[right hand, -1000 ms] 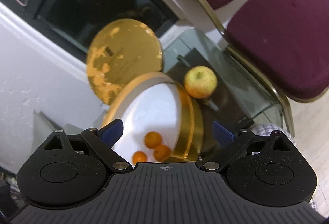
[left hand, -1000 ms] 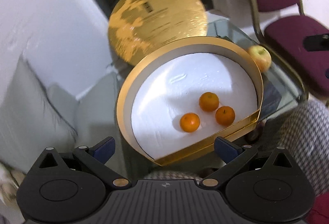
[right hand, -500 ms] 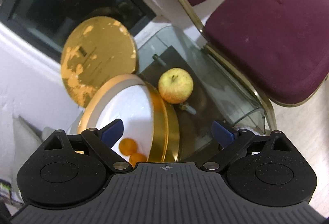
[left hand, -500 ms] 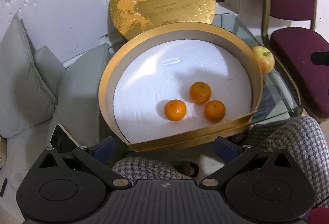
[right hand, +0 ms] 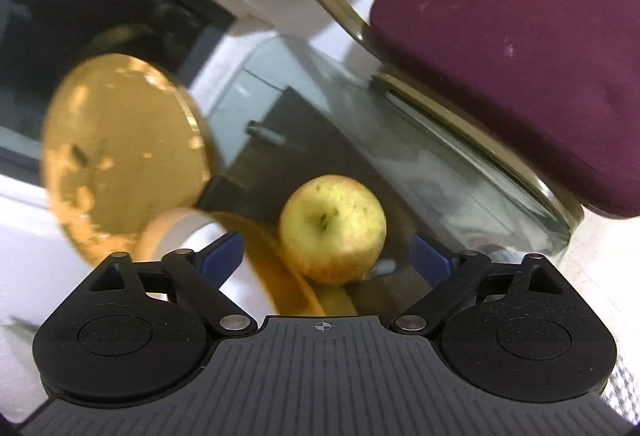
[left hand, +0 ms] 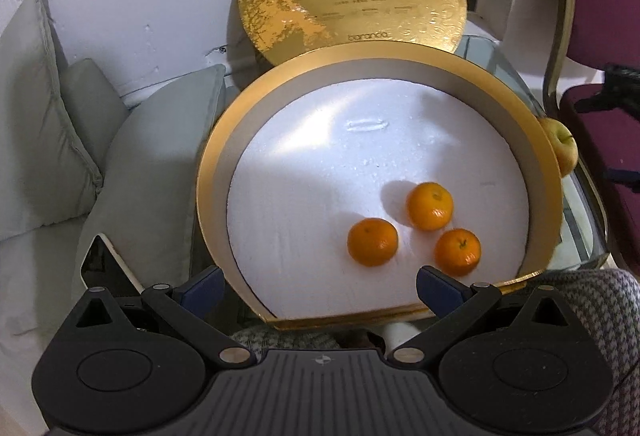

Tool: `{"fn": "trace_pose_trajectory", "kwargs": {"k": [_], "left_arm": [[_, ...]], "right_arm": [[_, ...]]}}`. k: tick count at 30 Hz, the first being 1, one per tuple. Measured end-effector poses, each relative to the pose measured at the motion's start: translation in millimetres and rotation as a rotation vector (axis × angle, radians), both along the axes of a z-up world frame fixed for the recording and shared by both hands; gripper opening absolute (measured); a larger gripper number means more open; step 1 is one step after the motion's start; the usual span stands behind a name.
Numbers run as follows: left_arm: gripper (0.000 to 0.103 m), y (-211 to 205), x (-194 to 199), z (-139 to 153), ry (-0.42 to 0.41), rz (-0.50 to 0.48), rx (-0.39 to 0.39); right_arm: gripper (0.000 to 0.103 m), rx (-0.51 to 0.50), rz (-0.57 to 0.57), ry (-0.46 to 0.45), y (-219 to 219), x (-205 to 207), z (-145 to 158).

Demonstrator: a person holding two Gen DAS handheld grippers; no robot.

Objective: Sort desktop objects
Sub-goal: 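Close the right tool around the apple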

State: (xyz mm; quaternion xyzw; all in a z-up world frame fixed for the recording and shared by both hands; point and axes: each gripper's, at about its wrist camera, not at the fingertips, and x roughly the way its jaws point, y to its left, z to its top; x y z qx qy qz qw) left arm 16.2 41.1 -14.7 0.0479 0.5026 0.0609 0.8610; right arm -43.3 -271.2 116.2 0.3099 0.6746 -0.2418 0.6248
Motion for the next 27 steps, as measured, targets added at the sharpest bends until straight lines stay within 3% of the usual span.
{"fn": "trace_pose_trajectory", "kwargs": {"k": [11,17,22,27], "left_arm": [[0.102,13.7,8.5,-15.3,0.035,0.025,-0.024],[0.102,16.0,7.1,-15.5,0.037,0.034,-0.036],[0.102,21.9,-2.2,-10.8,0.028,0.048,-0.041],[0.102,29.8,-15.7,-5.3,0.004,0.063,-0.055]], "right_arm": [[0.094,-0.039,0.067,0.154,22.5,17.5,-55.1],[0.083,-0.068,0.123,0.192,29.7,18.7,-64.2],[0.082,-0.085,0.175,0.175,34.4,18.3,-50.6],[0.082,-0.118,0.194,0.074,37.1,24.5,-0.7]]}}
